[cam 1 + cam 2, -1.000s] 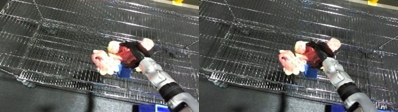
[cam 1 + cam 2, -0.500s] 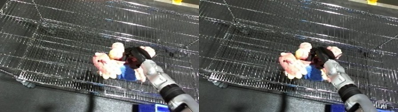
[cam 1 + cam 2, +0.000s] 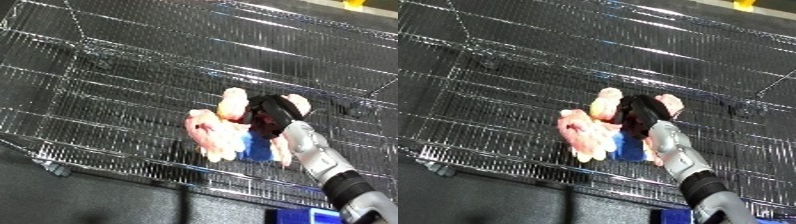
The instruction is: Pick up the object and place it into the box
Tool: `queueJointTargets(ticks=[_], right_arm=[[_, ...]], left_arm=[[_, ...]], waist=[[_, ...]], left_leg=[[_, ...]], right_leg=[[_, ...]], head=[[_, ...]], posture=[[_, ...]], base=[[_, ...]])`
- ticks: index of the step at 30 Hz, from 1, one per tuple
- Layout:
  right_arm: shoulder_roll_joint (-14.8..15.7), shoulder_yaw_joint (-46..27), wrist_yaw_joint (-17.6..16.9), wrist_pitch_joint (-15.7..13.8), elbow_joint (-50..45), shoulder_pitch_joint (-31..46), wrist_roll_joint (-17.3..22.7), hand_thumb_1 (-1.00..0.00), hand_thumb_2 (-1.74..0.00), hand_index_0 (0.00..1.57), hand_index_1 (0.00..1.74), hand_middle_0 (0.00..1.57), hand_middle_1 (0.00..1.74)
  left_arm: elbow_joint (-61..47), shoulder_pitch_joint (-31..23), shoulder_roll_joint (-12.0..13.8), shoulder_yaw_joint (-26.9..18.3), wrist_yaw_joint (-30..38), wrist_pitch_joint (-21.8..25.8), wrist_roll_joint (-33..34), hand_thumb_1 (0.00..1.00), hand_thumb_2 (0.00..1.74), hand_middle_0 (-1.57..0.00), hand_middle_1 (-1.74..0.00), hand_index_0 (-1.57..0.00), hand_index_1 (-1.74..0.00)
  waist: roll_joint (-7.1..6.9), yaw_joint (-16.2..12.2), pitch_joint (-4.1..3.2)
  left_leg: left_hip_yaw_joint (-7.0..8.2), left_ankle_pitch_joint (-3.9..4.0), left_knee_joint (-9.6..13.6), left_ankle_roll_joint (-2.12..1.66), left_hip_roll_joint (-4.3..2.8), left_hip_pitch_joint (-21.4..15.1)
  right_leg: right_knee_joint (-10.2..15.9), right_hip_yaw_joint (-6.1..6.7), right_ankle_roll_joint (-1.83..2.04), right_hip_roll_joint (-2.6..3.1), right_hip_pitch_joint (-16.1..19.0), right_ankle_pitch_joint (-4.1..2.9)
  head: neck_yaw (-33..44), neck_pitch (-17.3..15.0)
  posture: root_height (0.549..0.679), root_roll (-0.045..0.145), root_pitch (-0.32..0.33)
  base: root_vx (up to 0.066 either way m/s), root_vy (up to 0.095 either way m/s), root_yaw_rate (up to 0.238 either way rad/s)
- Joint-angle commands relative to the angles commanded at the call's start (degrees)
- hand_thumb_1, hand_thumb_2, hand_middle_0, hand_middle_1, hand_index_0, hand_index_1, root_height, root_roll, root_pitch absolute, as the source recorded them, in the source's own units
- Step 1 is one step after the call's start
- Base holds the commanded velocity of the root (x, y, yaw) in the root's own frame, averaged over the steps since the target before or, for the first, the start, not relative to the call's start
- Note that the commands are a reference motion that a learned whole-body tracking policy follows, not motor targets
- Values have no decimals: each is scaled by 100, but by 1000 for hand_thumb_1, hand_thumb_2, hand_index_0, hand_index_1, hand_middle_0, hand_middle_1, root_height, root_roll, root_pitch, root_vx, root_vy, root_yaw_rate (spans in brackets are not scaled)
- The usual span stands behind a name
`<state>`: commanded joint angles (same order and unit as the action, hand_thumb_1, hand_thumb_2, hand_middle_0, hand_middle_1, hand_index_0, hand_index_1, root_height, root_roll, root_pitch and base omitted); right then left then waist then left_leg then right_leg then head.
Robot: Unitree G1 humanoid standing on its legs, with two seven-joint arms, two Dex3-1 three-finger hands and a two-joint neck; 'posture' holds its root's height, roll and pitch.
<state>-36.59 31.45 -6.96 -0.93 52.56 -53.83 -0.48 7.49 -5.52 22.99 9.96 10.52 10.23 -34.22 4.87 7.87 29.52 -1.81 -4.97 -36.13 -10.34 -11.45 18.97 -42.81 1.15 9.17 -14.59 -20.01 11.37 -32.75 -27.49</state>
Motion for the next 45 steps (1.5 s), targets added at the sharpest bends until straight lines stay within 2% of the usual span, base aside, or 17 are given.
queueJointTargets(ticks=[2,4,5,13,18,25,32,33,34,41,45], right_arm=[[-59,-16,-7,-15,-120,28,3,-1000,-1740,1570,1740,1570,1740],[-264,-86,-32,-59,-477,128,2,-1000,-1740,1570,1740,1570,1740],[-264,-86,-32,-59,-477,128,2,-1000,-1740,1570,1740,1570,1740],[-848,-448,-114,-145,-1417,532,-40,-1000,-1740,1570,1740,1570,1740],[-1336,-1009,-246,-174,-2184,1047,-60,-1000,-1740,1570,1740,1570,1740],[-1743,-1940,-418,-234,-3027,1953,-89,-1000,-1740,1570,1740,1570,1740],[-1887,-3207,-566,-288,-3926,3269,-189,-1000,-1740,1570,1740,1570,1740],[-1903,-3611,-598,-301,-4152,3688,-232,-1000,-1740,1570,1740,1570,1740],[-1903,-3611,-598,-301,-4152,3688,-232,-1000,-1740,1570,1740,1570,1740],[-2000,-4826,-536,-275,-4786,5056,-566,-1000,-1740,1570,1740,1570,1740],[-1863,-5494,-688,-271,-4774,5695,-586,-1000,-1740,1570,1740,1570,1740]], left_arm=[[18,1,1,5,-4,-6,4,1000,1740,-1570,-1740,-1570,-1740],[71,-2,3,20,-22,-30,7,1000,1740,-1570,-1740,-1570,-1740],[71,-2,3,20,-22,-30,7,1000,1740,-1570,-1740,-1570,-1740],[152,-34,26,21,-83,-106,4,1000,1740,-1570,-1740,-1570,-1740],[137,-107,27,-12,-123,-157,9,1000,1740,-1570,-1740,-1570,-1740],[138,-155,-20,-40,-162,-214,33,1000,1740,-1570,-1740,-1570,-1740],[71,-197,-88,-107,-193,-278,71,1000,1740,-1570,-1740,-1570,-1740],[61,-200,-89,-116,-191,-294,101,1000,1740,-1570,-1740,-1570,-1740],[61,-200,-89,-116,-191,-294,101,1000,1740,-1570,-1740,-1570,-1740],[18,-322,-145,-211,-202,-394,160,1000,1740,-1570,-1740,-1570,-1740],[39,-395,-168,-304,-154,-414,179,1000,1740,-1570,-1740,-1570,-1740]], waist=[[-10,-24,-11],[-40,-100,-33],[-40,-100,-33],[-111,-313,-90],[-140,-470,-124],[-170,-657,-163],[-202,-920,-186],[-214,-998,-195],[-214,-998,-195],[-246,-1286,-227],[-274,-1478,-252]], left_leg=[[8,-1,8,-1,-5,-21],[29,-11,3,-1,-13,-63],[29,-11,3,-1,-13,-63],[77,-42,-32,5,-45,-124],[119,-58,-27,10,-76,-178],[174,-79,-35,17,-113,-249],[241,-136,-120,30,-155,-318],[265,-158,-146,35,-172,-350],[265,-158,-146,35,-172,-350],[354,-234,-289,48,-230,-445],[410,-273,-346,48,-267,-486]], right_leg=[[6,-1,-2,0,18,4],[6,0,-8,4,55,10],[6,0,-8,4,55,10],[-23,39,-9,21,85,28],[-16,63,-1,33,113,34],[14,91,11,47,166,23],[10,140,15,65,216,22],[15,162,17,68,240,17],[15,162,17,68,240,17],[25,228,0,72,329,-10],[69,272,-9,88,378,-45]], head=[[-14,2],[-62,19],[-62,19],[-313,112],[-666,128],[-1254,204],[-1949,236],[-2171,207],[-2171,207],[-3053,25],[-3394,-67]], posture=[[622,32,-161],[622,34,-167],[622,34,-167],[621,38,-180],[621,40,-189],[621,43,-198],[620,45,-211],[620,46,-215],[620,46,-215],[620,48,-234],[621,50,-239]], base=[[-7,-13,-40],[-8,-12,-36],[-8,-11,-31],[-6,-12,-45],[-3,-16,-48],[-5,-15,-52],[-7,-6,-68],[-5,1,-87],[-5,1,-87],[-2,7,-115],[-4,10,-117]])
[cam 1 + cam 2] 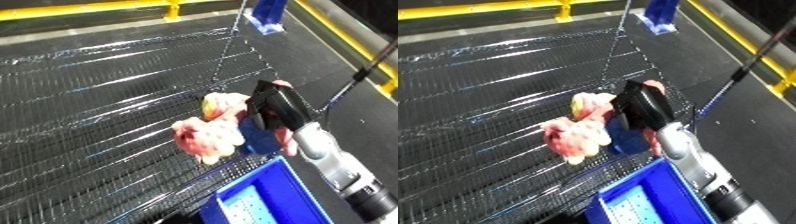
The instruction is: Pick up the object and place it into the box
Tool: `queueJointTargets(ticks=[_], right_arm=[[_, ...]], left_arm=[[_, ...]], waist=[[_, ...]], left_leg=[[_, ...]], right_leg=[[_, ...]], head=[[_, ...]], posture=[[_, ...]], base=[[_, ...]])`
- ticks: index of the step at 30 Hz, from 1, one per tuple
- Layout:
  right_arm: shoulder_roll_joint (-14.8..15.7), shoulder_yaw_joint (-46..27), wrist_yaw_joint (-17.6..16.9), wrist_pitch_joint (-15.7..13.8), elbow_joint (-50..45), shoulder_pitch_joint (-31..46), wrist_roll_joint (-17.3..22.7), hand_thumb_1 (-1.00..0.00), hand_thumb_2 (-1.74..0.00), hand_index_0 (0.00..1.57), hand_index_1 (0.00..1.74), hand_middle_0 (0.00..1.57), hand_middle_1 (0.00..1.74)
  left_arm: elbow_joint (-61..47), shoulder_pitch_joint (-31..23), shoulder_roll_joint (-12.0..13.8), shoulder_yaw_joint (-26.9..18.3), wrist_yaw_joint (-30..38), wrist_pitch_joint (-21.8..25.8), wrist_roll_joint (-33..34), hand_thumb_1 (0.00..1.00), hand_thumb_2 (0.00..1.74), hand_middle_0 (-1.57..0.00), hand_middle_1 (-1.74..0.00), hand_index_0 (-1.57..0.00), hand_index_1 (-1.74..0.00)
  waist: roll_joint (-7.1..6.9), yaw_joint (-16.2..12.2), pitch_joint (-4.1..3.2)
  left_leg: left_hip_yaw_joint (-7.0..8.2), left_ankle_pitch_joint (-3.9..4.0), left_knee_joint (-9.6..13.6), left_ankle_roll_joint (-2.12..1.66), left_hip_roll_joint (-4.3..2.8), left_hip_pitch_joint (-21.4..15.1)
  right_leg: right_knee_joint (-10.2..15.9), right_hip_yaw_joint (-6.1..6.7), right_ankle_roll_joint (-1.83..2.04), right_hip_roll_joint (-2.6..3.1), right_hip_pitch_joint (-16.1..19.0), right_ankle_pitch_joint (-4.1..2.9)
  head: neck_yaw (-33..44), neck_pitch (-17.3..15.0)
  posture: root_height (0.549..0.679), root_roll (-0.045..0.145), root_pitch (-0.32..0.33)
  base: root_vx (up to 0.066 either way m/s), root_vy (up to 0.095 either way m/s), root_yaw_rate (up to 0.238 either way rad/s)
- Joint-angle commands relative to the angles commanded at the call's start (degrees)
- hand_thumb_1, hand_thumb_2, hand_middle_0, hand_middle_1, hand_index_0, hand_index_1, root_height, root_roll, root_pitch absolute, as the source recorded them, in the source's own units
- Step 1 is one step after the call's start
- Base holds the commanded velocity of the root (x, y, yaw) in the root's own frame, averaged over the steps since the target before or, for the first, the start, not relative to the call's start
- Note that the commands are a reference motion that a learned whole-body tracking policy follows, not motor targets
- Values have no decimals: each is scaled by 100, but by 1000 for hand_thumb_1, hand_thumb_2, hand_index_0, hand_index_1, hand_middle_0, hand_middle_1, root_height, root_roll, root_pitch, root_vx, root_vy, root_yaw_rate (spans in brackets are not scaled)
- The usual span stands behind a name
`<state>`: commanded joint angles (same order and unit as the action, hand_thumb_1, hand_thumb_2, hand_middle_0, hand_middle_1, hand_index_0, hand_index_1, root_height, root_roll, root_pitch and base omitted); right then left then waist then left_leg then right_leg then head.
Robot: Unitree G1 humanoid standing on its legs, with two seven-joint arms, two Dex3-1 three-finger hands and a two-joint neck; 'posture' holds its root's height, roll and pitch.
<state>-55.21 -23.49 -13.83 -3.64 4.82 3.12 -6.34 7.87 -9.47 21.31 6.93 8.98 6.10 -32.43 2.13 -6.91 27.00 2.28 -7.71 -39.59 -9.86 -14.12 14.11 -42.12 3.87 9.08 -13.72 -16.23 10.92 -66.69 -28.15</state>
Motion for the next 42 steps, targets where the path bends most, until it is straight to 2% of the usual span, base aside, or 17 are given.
queueJointTargets(ticks=[6,11,21,25,31,37,41,42], right_arm=[[553,-997,-284,-53,-36,898,85,-1000,-1740,1570,1740,1570,1740],[912,-1598,-384,-99,-132,1470,105,-1000,-1740,1570,1740,1570,1740],[1201,-1948,-458,-120,34,1906,88,-1000,-1740,1570,1740,1570,1740],[1419,-1718,-429,-193,400,1805,339,-800,-1392,1256,1392,1256,1392],[1712,-1343,-422,-236,1276,1566,890,-500,-870,785,870,785,870],[1599,-1164,-519,-240,2112,1321,1060,-200,-348,314,348,314,348],[1528,-1115,-564,-260,2224,1249,1019,0,0,0,0,0,0],[1528,-1110,-576,-261,2204,1241,1012,0,0,0,0,0,0]], left_arm=[[65,-55,-43,-90,57,-5,76,1000,1740,-1570,-1740,-1570,-1740],[130,-35,-85,-79,64,-16,121,1000,1740,-1570,-1740,-1570,-1740],[158,-8,-68,-34,39,27,167,1000,1740,-1570,-1740,-1570,-1740],[142,9,-43,-40,22,61,198,1000,1740,-1570,-1740,-1570,-1740],[120,5,6,-76,8,120,261,1000,1740,-1570,-1740,-1570,-1740],[75,-58,37,-131,11,182,294,1000,1740,-1570,-1740,-1570,-1740],[88,-92,19,-163,39,210,294,1000,1740,-1570,-1740,-1570,-1740],[89,-106,13,-171,46,214,298,1000,1740,-1570,-1740,-1570,-1740]], waist=[[-12,-309,-46],[-2,-596,-88],[37,-1047,-143],[78,-1101,-174],[137,-1035,-189],[169,-931,-187],[189,-898,-187],[194,-890,-188]], left_leg=[[77,-36,-21,4,-24,-36],[183,-81,-66,-10,-43,-87],[379,-125,-75,-56,-90,-154],[423,-130,-46,-68,-90,-163],[437,-113,15,-79,-74,-163],[445,-104,98,-77,-39,-187],[457,-95,159,-73,-26,-213],[461,-93,174,-73,-22,-221]], right_leg=[[70,76,-19,32,35,-44],[95,170,-46,61,34,-87],[213,354,-86,127,6,-159],[268,379,-92,143,7,-156],[319,345,-84,125,22,-136],[363,316,-74,128,42,-109],[397,301,-67,130,57,-91],[407,298,-64,130,64,-86]], head=[[-298,-78],[-556,-290],[-614,-539],[-616,-560],[-741,-594],[-818,-545],[-820,-525],[-825,-525]], posture=[[623,54,-240],[625,63,-240],[630,77,-229],[632,80,-222],[633,82,-216],[635,81,-208],[637,81,-201],[637,81,-199]], base=[[-7,12,-89],[1,27,-141],[2,22,-122],[-5,8,-40],[0,-4,20],[4,-8,6],[11,-1,6],[21,2,9]])
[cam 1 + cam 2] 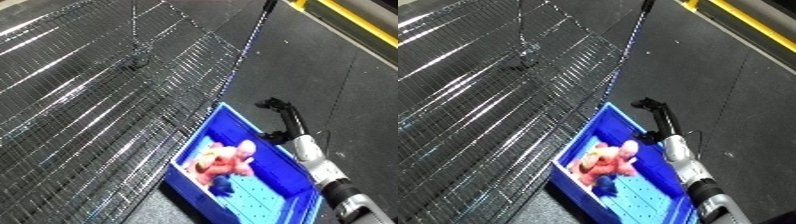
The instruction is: Pick up the object and place it into the box
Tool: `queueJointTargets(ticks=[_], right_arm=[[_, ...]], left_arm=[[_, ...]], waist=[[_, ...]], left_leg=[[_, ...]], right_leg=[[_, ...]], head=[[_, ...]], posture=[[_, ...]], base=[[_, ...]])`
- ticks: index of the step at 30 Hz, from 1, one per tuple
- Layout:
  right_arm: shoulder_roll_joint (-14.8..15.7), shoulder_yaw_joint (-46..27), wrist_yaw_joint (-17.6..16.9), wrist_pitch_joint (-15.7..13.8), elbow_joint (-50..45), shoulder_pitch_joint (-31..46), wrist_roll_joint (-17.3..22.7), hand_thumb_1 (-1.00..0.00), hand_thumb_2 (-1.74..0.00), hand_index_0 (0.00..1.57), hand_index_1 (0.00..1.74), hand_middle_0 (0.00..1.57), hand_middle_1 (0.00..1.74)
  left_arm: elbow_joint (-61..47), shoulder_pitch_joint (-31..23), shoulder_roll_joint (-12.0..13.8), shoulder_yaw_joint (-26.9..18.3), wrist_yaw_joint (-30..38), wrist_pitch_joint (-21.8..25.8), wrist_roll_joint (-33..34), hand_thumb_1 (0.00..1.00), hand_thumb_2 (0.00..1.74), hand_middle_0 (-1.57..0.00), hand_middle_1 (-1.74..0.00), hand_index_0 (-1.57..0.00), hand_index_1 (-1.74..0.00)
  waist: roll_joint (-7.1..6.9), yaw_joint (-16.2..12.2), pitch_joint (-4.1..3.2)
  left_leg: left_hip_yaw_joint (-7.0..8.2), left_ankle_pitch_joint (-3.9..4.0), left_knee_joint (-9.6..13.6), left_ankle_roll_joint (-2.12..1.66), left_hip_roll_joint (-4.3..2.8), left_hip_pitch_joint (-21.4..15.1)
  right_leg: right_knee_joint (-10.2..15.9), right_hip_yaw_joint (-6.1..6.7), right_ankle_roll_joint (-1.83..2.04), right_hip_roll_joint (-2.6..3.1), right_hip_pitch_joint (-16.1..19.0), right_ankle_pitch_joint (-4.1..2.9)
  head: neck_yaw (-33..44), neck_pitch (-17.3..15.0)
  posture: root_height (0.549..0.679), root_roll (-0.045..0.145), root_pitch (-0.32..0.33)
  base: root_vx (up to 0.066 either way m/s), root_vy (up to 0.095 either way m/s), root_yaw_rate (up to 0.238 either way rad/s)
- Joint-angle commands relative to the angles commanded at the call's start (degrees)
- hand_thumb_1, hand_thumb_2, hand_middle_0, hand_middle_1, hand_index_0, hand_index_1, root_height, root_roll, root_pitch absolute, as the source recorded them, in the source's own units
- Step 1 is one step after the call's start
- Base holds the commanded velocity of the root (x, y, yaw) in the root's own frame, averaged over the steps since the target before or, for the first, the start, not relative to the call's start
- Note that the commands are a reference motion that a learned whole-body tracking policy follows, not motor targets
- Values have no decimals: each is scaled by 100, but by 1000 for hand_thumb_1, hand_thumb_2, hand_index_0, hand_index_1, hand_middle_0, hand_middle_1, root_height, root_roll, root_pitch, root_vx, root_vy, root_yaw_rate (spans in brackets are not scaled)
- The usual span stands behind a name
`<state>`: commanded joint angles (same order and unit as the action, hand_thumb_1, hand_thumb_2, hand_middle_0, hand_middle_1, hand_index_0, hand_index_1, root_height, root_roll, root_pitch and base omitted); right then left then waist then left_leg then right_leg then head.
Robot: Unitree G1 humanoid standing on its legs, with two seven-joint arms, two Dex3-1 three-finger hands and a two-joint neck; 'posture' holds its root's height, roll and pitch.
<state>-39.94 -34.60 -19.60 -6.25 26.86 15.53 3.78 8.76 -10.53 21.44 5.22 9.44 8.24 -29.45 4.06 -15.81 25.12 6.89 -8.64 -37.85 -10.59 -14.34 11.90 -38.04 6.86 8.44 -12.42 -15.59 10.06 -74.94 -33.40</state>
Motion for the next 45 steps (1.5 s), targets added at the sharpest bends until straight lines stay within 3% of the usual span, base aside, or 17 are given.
queueJointTargets(ticks=[10,17,26,45], right_arm=[[46,71,-70,42,-283,-55,-93,0,0,0,0,0,0],[180,242,-26,-66,-962,-234,-32,0,0,0,0,0,0],[753,696,123,-376,-1922,-788,653,0,0,0,0,0,0],[1439,2174,501,-392,-2419,-1650,994,0,0,0,0,0,0]], left_arm=[[-11,-119,-73,-73,54,0,29,1000,1740,-1570,-1740,-1570,-1740],[-61,-167,-135,-158,83,-14,33,1000,1740,-1570,-1740,-1570,-1740],[-137,-154,-217,-199,74,-46,-55,1000,1740,-1570,-1740,-1570,-1740],[-292,-32,-302,-221,156,-146,60,1000,1740,-1570,-1740,-1570,-1740]], waist=[[20,113,-10],[5,241,-36],[-30,515,-23],[-146,1196,76]], left_leg=[[-3,16,108,13,24,-50],[-33,40,145,11,34,-41],[-129,78,170,11,51,-21],[-444,268,241,-2,133,163]], right_leg=[[67,-36,19,4,63,51],[88,-81,30,2,97,80],[1,-191,54,7,132,138],[-247,-396,58,-4,109,294]], head=[[154,-37],[860,-131],[1729,-125],[5262,2]], posture=[[640,80,-187],[641,78,-182],[639,66,-188],[632,52,-205]], base=[[23,-3,14],[21,-4,31],[8,-9,105],[-6,-9,137]])
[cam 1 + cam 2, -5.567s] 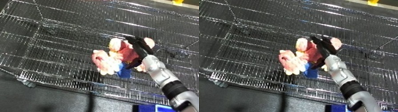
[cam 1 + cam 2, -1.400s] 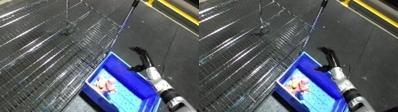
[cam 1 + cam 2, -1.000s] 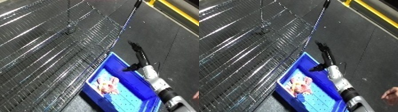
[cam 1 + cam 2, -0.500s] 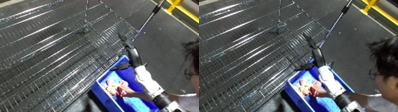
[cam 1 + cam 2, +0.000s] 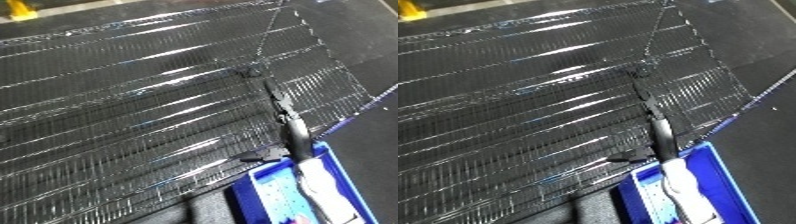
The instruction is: Pick up the object and place it into the box
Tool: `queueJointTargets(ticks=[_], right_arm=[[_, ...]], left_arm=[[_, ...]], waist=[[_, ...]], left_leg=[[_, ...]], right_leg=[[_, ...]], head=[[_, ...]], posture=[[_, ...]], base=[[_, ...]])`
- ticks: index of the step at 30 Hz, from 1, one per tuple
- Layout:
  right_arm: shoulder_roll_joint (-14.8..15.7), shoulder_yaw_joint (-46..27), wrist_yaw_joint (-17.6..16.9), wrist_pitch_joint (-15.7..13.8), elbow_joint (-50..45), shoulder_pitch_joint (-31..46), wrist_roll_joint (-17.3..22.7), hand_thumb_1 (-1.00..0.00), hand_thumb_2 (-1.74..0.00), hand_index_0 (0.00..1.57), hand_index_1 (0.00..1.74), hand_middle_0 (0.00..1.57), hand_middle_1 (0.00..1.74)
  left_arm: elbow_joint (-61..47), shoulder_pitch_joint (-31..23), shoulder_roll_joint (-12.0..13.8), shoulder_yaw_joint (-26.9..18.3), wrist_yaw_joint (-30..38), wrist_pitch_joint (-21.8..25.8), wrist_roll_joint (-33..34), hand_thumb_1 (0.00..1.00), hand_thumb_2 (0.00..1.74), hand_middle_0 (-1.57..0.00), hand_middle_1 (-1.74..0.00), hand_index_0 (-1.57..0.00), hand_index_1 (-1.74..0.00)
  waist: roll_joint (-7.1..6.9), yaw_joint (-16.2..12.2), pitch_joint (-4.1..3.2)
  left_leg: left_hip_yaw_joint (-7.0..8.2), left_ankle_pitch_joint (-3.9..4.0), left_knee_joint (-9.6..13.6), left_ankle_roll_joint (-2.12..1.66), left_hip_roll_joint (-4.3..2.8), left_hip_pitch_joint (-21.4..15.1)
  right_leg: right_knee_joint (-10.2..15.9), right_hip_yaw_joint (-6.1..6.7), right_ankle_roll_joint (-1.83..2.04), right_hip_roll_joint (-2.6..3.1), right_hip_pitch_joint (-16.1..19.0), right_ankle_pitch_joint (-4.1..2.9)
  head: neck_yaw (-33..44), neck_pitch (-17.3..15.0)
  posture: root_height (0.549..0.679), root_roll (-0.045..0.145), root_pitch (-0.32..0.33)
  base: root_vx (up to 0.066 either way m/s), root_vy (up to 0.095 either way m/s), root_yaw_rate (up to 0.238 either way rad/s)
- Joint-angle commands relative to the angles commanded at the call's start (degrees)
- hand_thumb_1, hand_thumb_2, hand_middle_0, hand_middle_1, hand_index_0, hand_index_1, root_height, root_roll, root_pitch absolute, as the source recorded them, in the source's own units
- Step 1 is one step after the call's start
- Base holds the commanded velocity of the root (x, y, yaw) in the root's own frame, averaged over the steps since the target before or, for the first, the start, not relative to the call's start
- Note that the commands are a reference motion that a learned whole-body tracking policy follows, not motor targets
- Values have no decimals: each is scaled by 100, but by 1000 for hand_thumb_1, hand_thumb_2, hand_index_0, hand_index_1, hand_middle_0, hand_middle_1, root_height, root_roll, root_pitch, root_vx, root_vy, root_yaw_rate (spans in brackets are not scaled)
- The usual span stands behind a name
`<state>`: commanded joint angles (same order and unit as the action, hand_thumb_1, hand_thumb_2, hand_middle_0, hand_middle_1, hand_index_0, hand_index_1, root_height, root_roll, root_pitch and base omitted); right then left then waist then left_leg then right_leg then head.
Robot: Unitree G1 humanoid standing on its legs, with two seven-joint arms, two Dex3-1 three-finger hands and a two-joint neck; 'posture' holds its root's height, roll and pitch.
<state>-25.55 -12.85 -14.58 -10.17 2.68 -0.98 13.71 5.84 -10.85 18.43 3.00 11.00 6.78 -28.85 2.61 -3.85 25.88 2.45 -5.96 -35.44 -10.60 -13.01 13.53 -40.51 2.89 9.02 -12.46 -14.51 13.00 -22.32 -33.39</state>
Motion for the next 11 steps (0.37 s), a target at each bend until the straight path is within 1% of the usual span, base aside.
queueJointTargets(ticks=[5,11], right_arm=[[108,263,-6,-31,-41,-183,63,0,0,0,0,0,0],[204,530,2,-63,-58,-310,136,0,0,0,0,0,0]], left_arm=[[-6,55,-16,-26,69,17,48,1000,1740,-1570,-1740,-1570,-1740],[-79,212,8,-82,194,79,113,1000,1740,-1570,-1740,-1570,-1740]], waist=[[-40,131,26],[-79,267,61]], left_leg=[[-66,31,17,4,26,34],[-132,21,-23,21,64,58]], right_leg=[[-31,-34,-2,-10,-7,6],[-117,-72,0,-33,-27,20]], head=[[706,175],[1666,352]], posture=[[631,51,-207],[630,51,-211]], base=[[1,-1,82],[5,4,63]])
